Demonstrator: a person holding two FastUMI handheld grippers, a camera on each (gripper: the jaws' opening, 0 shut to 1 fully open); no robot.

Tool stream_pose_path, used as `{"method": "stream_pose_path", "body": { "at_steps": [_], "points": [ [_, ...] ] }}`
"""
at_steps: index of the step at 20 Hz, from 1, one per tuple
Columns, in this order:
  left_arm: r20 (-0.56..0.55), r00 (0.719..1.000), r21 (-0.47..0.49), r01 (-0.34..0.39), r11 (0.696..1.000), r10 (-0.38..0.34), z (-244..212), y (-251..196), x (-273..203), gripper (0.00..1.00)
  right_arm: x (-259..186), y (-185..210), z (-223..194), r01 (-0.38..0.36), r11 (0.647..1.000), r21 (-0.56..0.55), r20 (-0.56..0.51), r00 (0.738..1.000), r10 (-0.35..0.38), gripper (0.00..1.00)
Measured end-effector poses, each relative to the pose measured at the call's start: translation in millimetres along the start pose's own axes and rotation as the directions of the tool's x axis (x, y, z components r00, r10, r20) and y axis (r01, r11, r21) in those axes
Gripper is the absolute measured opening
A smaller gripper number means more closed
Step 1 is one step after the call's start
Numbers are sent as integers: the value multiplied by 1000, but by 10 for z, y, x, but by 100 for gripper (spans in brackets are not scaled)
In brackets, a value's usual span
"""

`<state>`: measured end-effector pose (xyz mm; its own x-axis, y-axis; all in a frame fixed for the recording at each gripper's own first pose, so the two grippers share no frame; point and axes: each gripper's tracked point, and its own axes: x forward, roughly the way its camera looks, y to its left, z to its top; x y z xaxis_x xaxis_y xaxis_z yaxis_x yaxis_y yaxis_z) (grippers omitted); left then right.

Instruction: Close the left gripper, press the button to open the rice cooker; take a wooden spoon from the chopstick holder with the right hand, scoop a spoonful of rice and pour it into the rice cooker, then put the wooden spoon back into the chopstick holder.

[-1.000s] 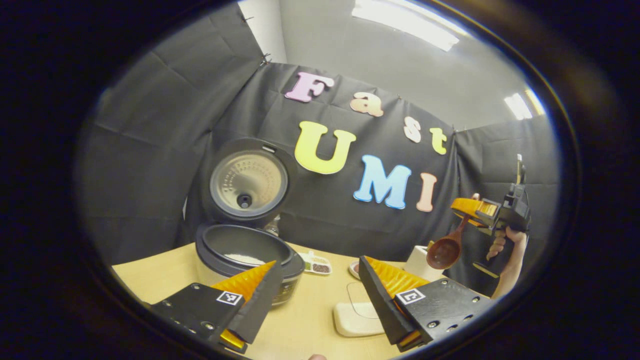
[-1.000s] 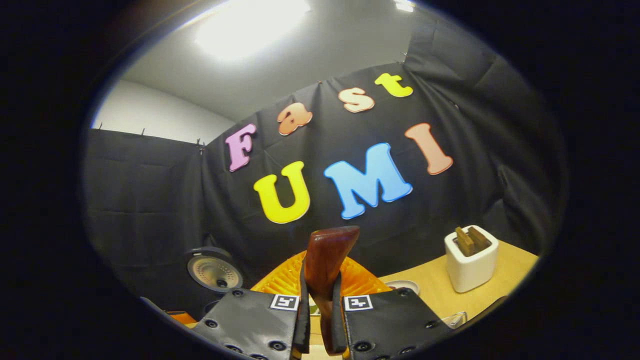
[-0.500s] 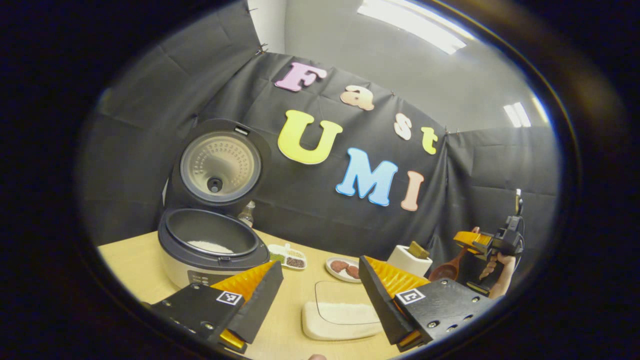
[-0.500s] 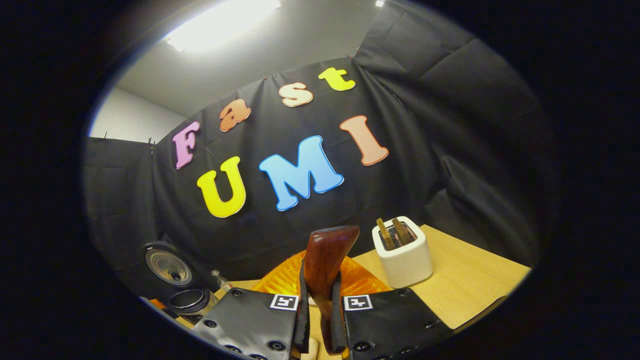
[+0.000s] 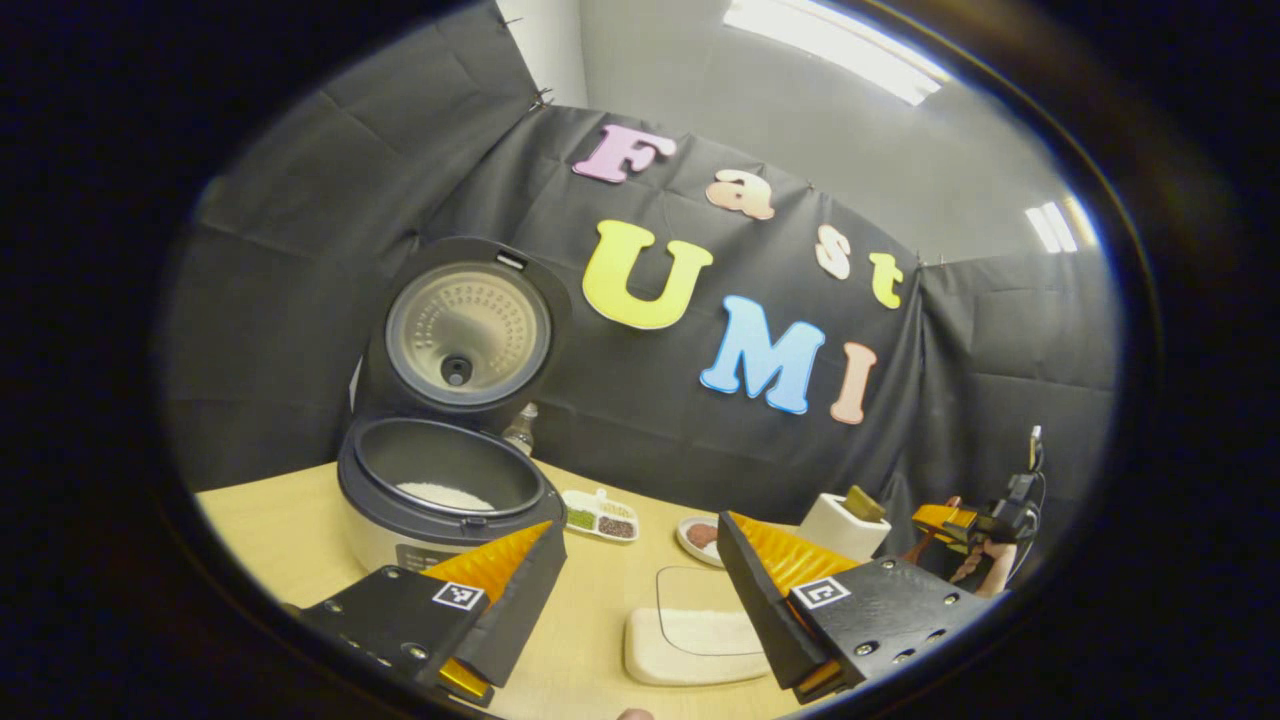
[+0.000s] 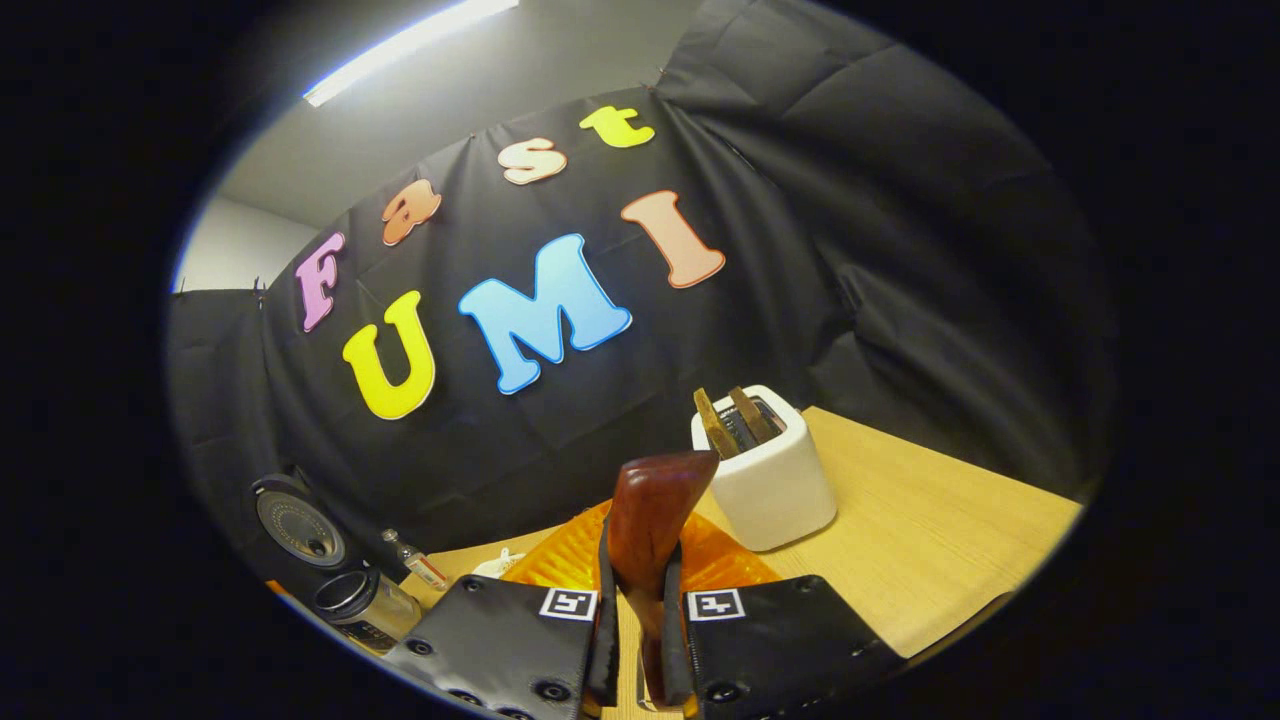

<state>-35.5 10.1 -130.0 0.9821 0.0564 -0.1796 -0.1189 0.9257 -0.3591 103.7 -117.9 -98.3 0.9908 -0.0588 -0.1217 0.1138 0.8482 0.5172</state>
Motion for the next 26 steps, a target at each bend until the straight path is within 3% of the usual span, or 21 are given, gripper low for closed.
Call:
{"method": "stream_pose_path", "body": {
  "at_steps": [10,14,17,19,22,23,26],
  "points": [
    [8,997,-29,-73,997,73,41,228,19,95,229,-322,-472,64,997,37,-105,993,-60,20],
    [19,996,-37,-88,995,88,109,282,-5,95,147,-292,-539,42,996,74,-134,990,-32,23],
    [42,995,-35,-88,996,89,243,304,-26,95,85,-251,-430,34,998,49,-96,995,-29,34],
    [69,992,-5,-105,994,105,387,353,-34,95,7,-296,-372,66,998,-6,-71,995,-66,74],
    [116,987,65,-120,991,112,625,429,-75,95,-182,-426,-303,136,984,-119,-44,989,-142,81],
    [137,982,101,-140,985,126,755,494,-86,95,-262,-447,-252,153,976,-158,-24,987,-158,98],
    [214,963,213,-209,954,164,1204,634,-95,95,-513,-469,-49,197,954,-228,54,980,-189,98]
  ]
}}
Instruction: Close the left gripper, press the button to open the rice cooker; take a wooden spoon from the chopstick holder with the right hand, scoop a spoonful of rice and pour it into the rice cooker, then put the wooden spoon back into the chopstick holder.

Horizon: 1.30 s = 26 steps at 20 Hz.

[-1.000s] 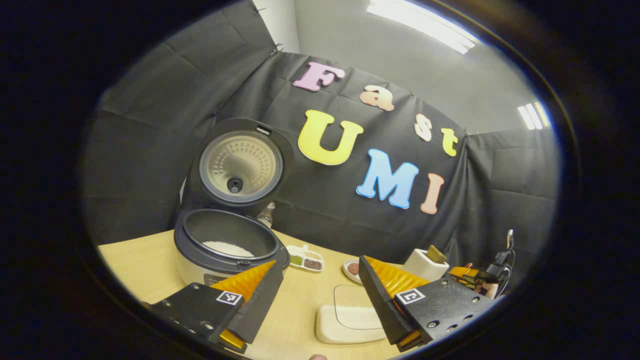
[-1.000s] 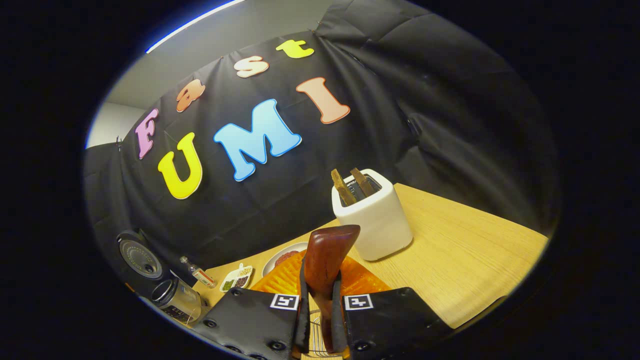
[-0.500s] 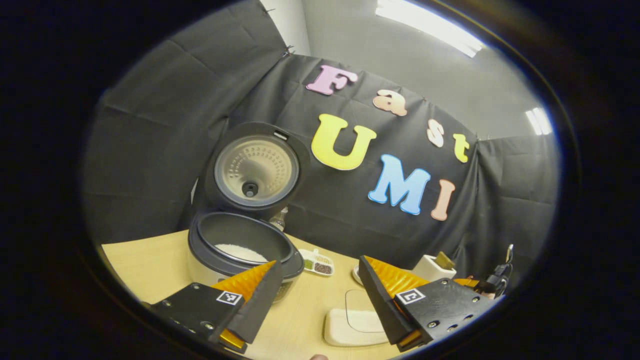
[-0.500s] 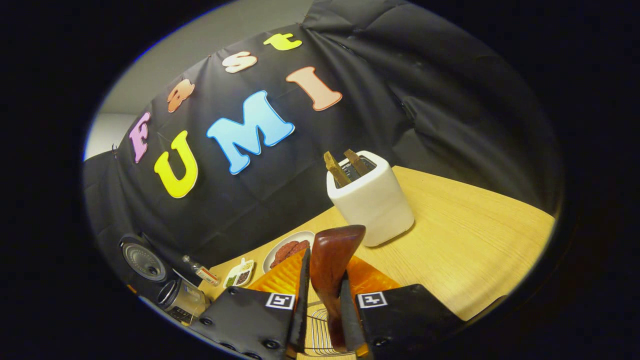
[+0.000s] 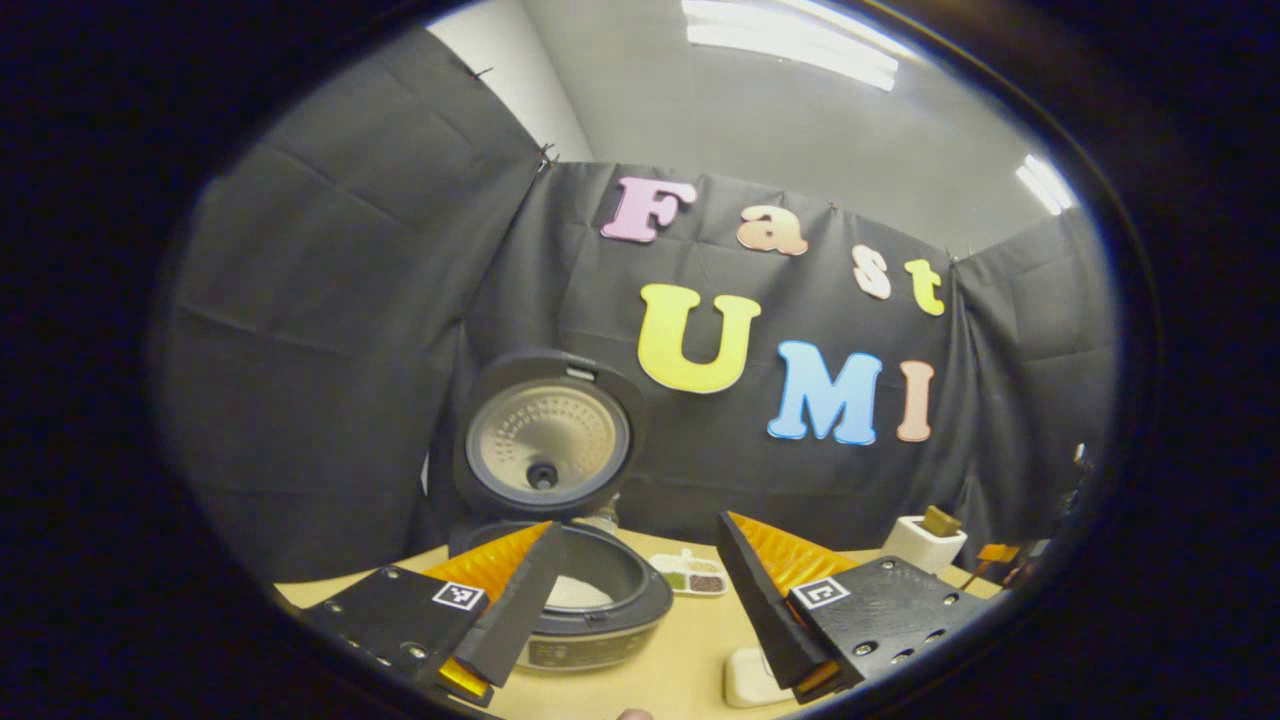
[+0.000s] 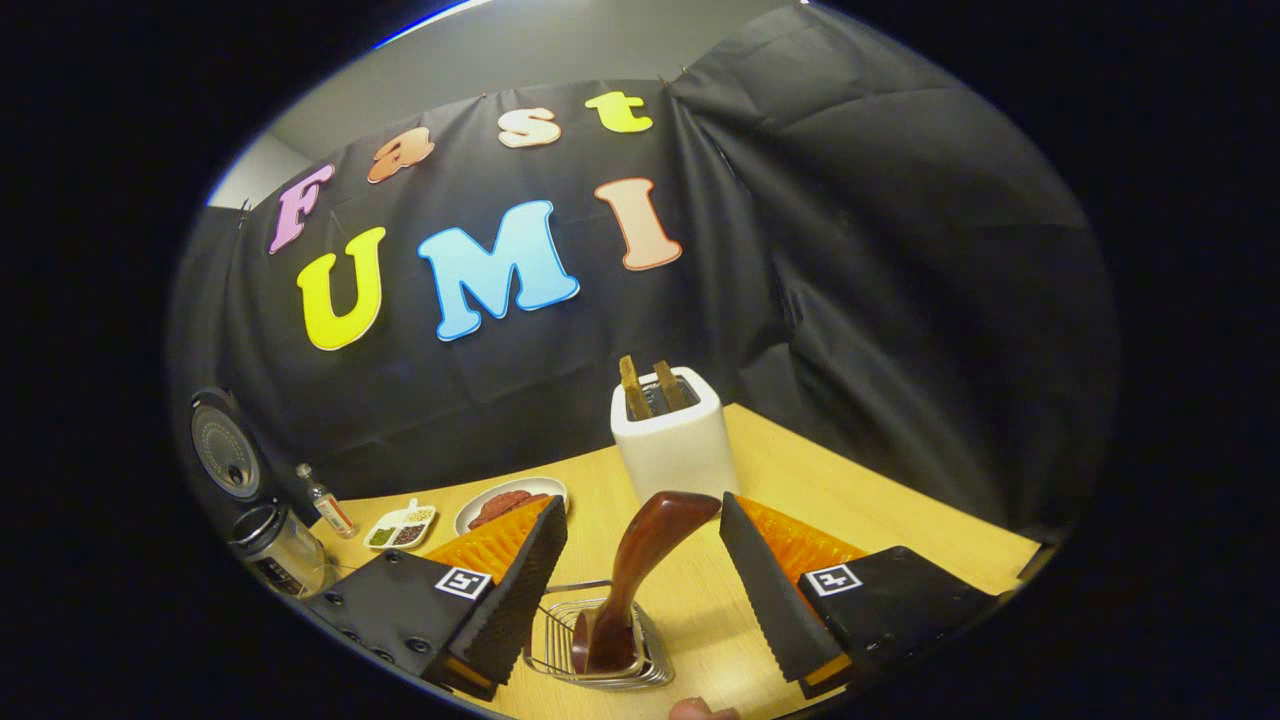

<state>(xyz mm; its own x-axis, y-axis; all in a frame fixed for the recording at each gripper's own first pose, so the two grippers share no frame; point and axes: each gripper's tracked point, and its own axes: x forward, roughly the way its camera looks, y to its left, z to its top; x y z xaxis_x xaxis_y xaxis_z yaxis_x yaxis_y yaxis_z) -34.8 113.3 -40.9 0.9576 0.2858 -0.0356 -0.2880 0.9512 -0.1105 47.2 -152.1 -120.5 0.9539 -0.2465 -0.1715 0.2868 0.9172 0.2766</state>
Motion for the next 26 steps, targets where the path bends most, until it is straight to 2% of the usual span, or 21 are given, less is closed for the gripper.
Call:
{"method": "stream_pose_path", "body": {
  "at_steps": [3,5,7,9,11,14,18,20,22,23,26],
  "points": [
    [87,994,128,-79,989,68,502,236,171,94,-260,47,184,-21,1000,-1,77,997,21,98],
    [131,989,191,-98,977,74,788,250,336,94,-408,69,267,-32,999,-4,121,992,32,98],
    [135,988,197,-97,976,70,951,257,558,94,-511,67,289,-18,1000,-25,141,990,21,98],
    [124,990,191,-94,977,71,1034,298,803,95,-619,151,288,-28,997,-70,150,988,39,98],
    [133,988,224,-110,968,82,1156,366,1084,94,-697,212,296,-34,993,-110,161,986,52,98],
    [118,989,257,-120,959,92,1339,362,1535,94,-854,318,312,-34,994,-101,208,977,54,98],
    [42,991,210,-134,969,128,1282,437,2167,95,-1014,484,153,-57,988,-143,225,970,89,98],
    [-10,988,226,-147,963,153,1185,535,2439,94,-1053,553,85,-81,985,-152,210,971,112,98],
    [-54,983,264,-154,952,174,1050,624,2650,94,-1043,566,47,-88,983,-163,205,971,121,98],
    [-79,982,261,-145,954,170,963,638,2733,94,-1038,539,5,-86,982,-169,198,973,119,98],
    [-140,965,234,-183,955,220,825,802,2888,94,-1030,593,-112,-108,981,-159,177,975,136,98]
  ]
}}
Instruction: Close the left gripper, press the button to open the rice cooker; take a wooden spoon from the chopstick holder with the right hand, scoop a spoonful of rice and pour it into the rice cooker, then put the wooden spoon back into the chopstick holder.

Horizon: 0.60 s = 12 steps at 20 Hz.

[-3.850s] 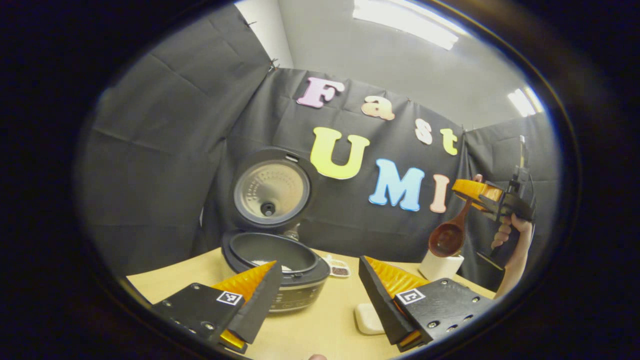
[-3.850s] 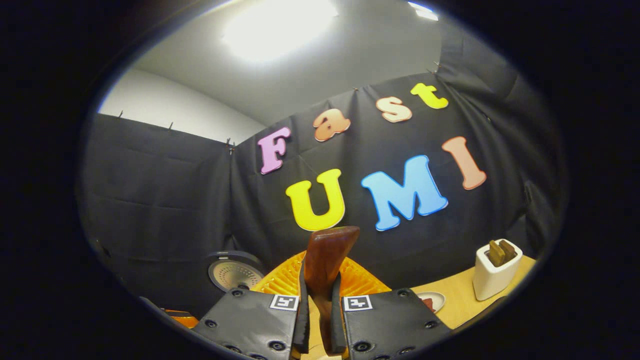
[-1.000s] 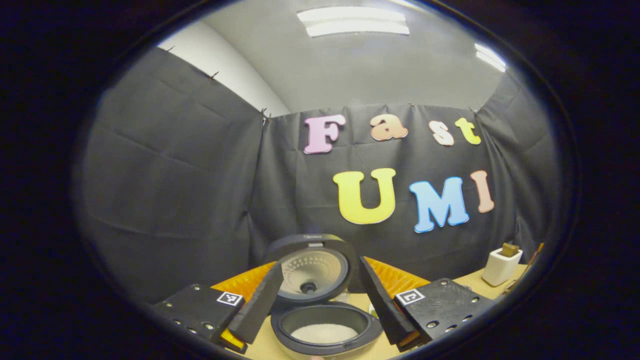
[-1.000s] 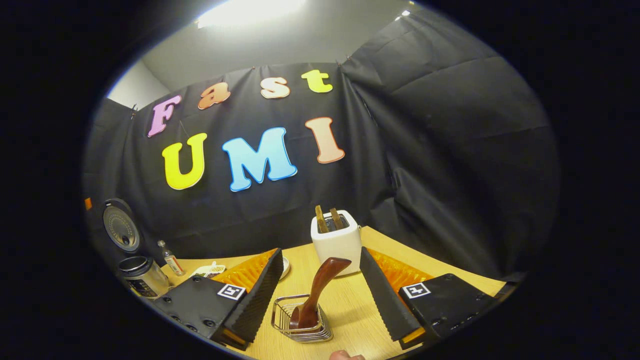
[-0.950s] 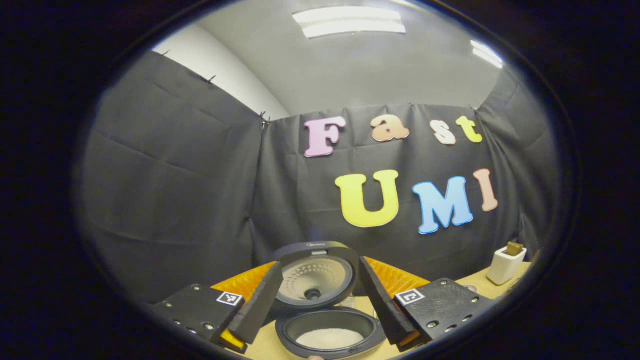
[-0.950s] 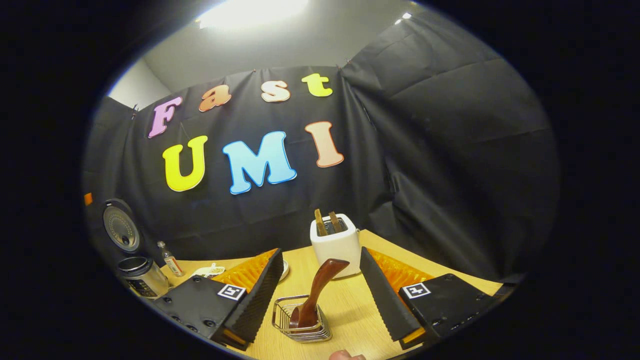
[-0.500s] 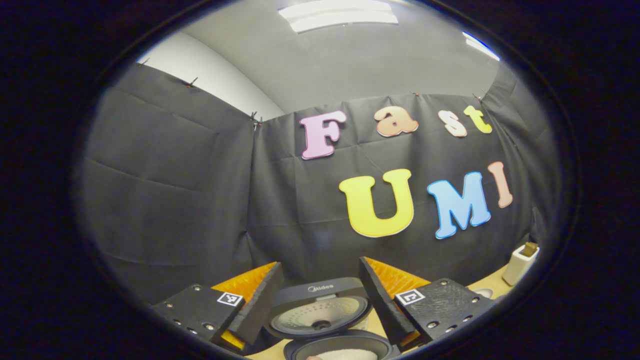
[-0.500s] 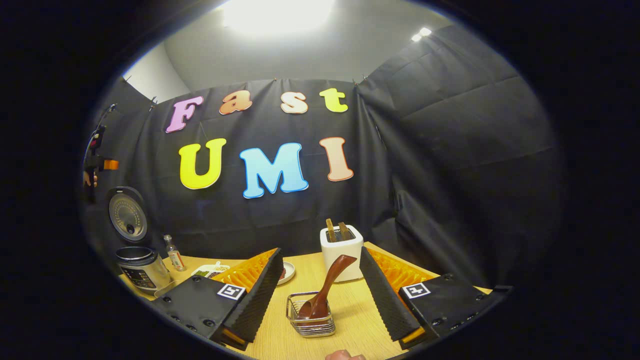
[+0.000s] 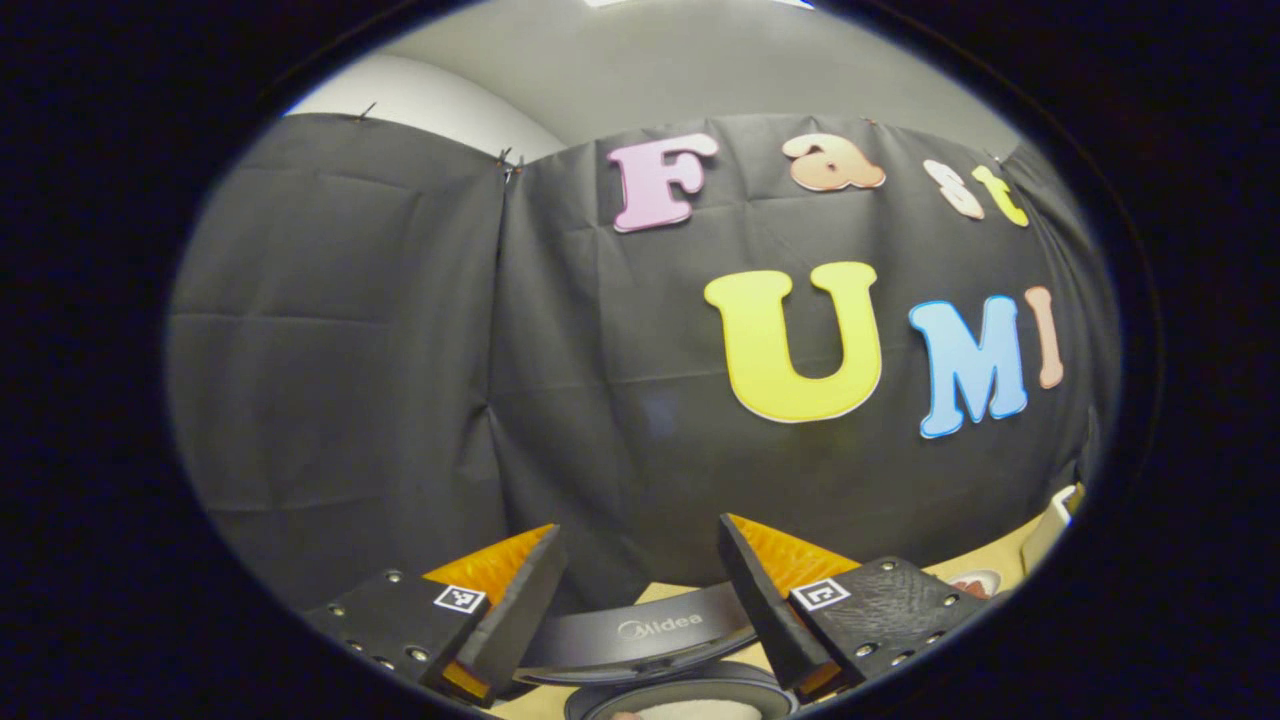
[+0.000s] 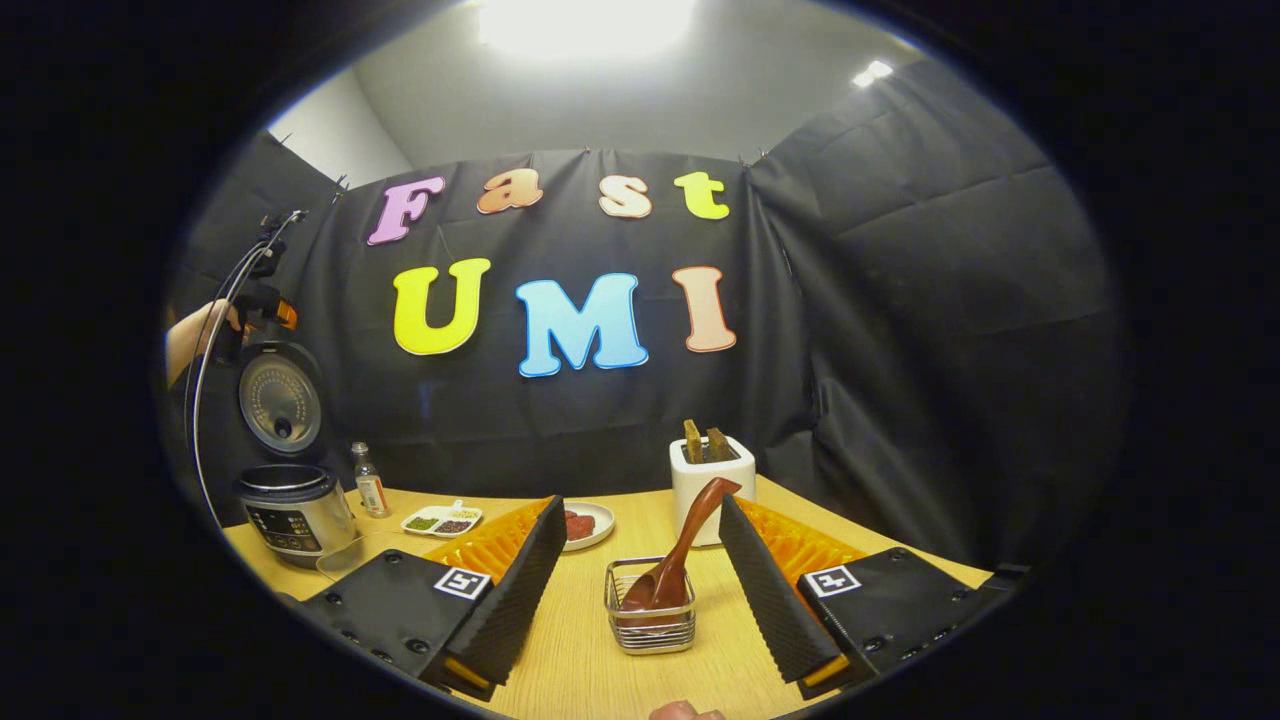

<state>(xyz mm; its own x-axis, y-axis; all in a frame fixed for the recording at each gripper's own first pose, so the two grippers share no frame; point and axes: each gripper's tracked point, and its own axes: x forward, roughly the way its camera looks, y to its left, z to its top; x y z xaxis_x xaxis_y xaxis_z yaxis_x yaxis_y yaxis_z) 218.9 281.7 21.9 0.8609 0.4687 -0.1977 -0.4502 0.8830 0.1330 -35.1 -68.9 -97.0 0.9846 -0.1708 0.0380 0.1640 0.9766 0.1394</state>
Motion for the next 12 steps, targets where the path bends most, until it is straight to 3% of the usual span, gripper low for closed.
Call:
{"method": "stream_pose_path", "body": {
  "at_steps": [2,5,12],
  "points": [
    [-70,998,-20,-11,1000,10,-277,51,81,95,21,52,-69,-12,1000,15,-10,1000,12,97],
    [-55,998,-90,1,996,-6,-262,0,-17,96,60,173,-186,-40,999,8,-31,999,40,98],
    [-105,992,-98,56,994,-66,-501,-199,-522,98,-14,352,-405,-117,993,-3,-82,990,116,98]
  ]
}}
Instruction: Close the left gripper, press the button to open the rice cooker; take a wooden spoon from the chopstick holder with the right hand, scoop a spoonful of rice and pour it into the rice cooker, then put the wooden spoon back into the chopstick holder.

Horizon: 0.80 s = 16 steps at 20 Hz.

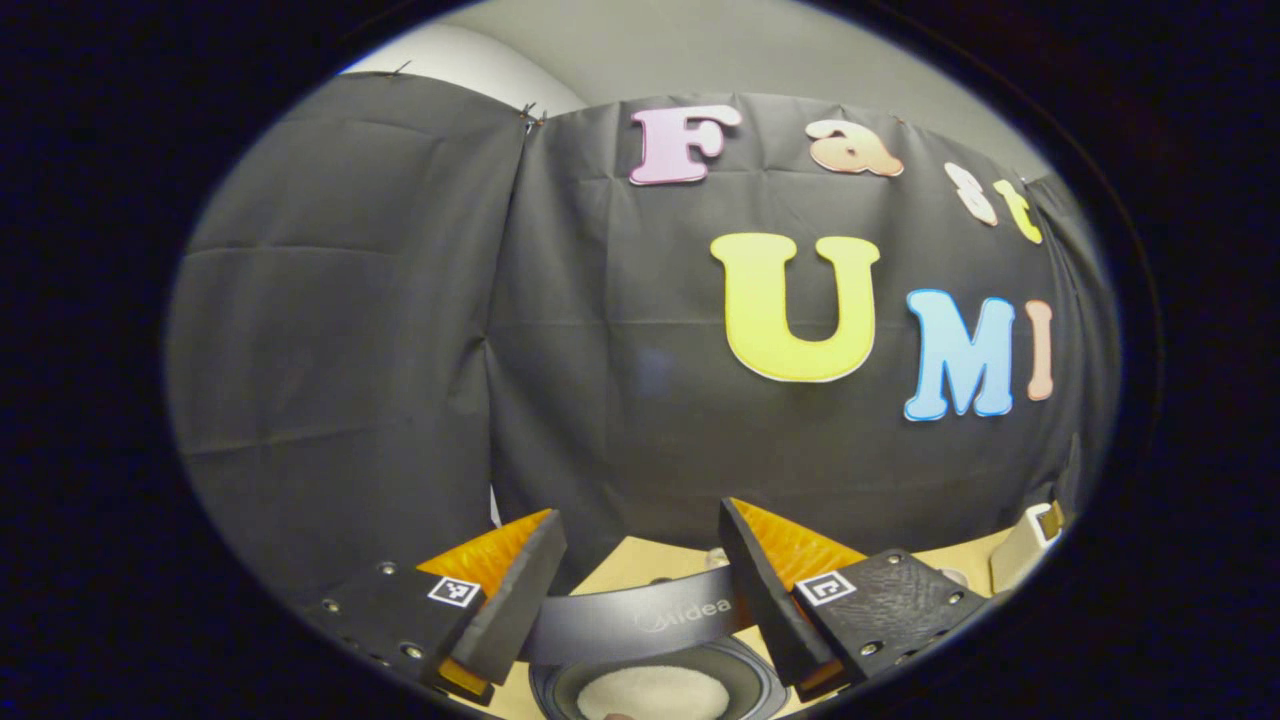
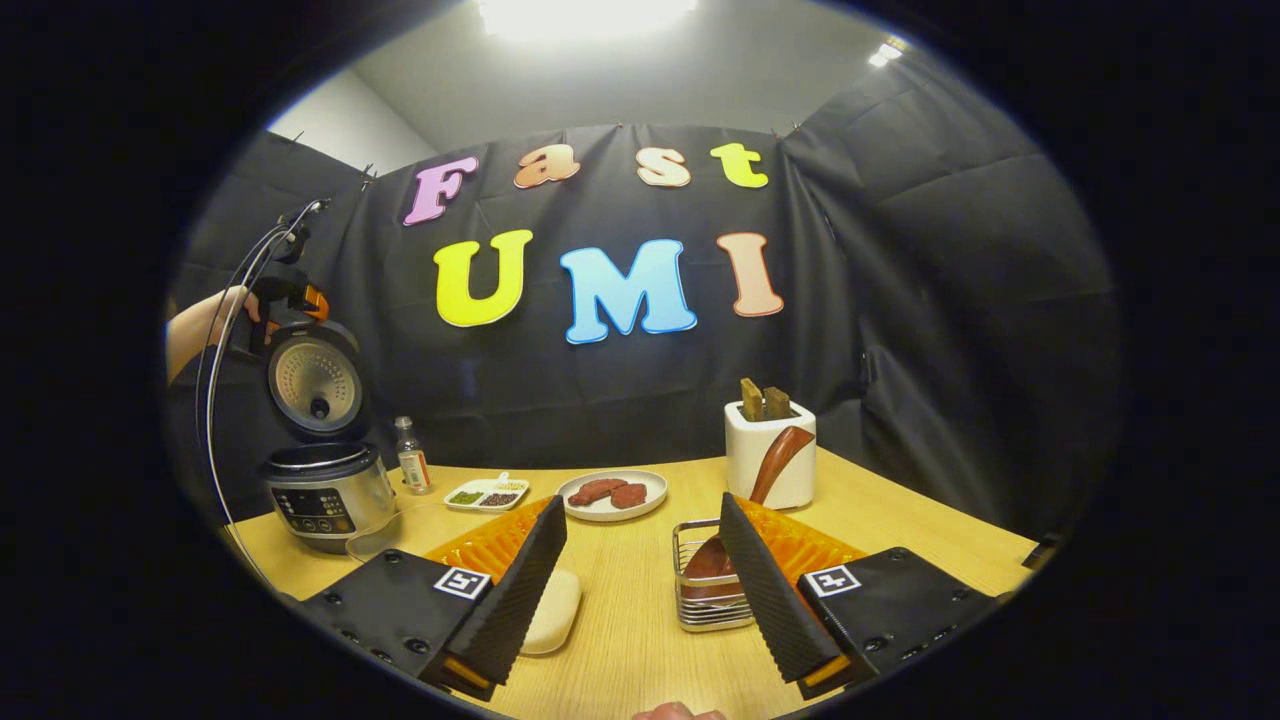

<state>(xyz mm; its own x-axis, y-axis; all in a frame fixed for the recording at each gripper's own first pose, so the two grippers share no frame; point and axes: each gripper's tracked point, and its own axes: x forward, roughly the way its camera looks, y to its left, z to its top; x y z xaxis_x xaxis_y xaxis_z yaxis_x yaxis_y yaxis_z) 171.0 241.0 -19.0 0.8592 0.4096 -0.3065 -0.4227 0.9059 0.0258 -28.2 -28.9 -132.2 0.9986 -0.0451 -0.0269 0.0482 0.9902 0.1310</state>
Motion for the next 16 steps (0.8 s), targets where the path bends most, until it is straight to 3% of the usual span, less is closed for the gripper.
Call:
{"method": "stream_pose_path", "body": {
  "at_steps": [5,11,14,16],
  "points": [
    [-111,992,-30,65,997,-67,-565,-188,-467,98,-143,-5,-58,-16,1000,15,-4,1000,16,98],
    [-231,968,-54,89,995,-99,-1375,-343,-829,97,-288,-55,-162,-15,999,31,-3,1000,15,98],
    [-257,961,4,103,995,-99,-1666,-397,-893,97,-347,-137,-209,-3,998,60,-8,1000,4,93],
    [-274,957,16,100,995,-92,-1767,-408,-925,99,-333,-194,-249,7,997,77,-16,1000,-6,98]
  ]
}}
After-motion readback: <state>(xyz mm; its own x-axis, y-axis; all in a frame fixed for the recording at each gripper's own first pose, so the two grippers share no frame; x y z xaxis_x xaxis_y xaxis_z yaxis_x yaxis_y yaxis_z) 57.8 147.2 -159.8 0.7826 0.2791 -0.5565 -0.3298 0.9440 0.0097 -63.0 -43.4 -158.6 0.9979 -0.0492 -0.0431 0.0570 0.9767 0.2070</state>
